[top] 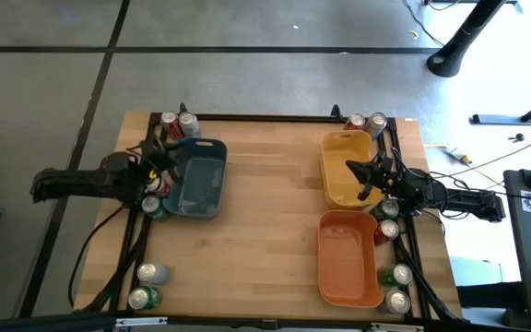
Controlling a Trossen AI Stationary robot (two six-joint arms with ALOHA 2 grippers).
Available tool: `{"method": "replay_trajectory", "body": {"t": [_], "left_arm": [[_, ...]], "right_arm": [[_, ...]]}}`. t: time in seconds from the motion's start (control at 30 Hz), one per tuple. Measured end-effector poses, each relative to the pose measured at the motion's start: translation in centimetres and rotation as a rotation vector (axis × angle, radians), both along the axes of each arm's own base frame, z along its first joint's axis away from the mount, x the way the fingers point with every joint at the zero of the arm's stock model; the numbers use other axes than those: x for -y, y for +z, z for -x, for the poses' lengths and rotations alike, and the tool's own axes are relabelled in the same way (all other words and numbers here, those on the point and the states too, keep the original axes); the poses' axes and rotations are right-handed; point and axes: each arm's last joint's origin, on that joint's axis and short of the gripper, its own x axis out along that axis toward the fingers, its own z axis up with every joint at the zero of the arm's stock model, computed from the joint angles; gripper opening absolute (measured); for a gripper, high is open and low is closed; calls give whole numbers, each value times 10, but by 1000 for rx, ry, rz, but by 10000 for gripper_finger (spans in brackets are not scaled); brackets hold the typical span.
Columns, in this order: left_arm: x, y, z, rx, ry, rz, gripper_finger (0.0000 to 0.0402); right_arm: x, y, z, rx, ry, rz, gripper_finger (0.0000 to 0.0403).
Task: Sort soda cans
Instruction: Put the top left blue-white soda can into the blue bin
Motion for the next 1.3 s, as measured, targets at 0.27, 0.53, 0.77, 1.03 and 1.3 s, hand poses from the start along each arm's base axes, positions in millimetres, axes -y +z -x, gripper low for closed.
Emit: {"method": "replay_trajectory", "body": {"t": [0.27, 0.53, 0.77, 1.03, 1.3], "left_arm": [[-23, 54, -24, -139, 254, -71, 11], [-64, 102, -43, -344, 469, -52, 10], [-109, 125, -48, -510, 563, 53, 11], [-158, 124, -47, -576, 476, 246, 11], [-187, 110, -44, -623, 500, 326, 12]], "right_arm": [[0, 0, 0, 0, -11, -1, 7], [1, -1, 1, -20, -36, 12, 7], [1, -3, -1, -50, -35, 11, 7], [-1, -4, -2, -61, 29, 5, 7], [-1, -4, -2, -52, 29, -15, 7]]}}
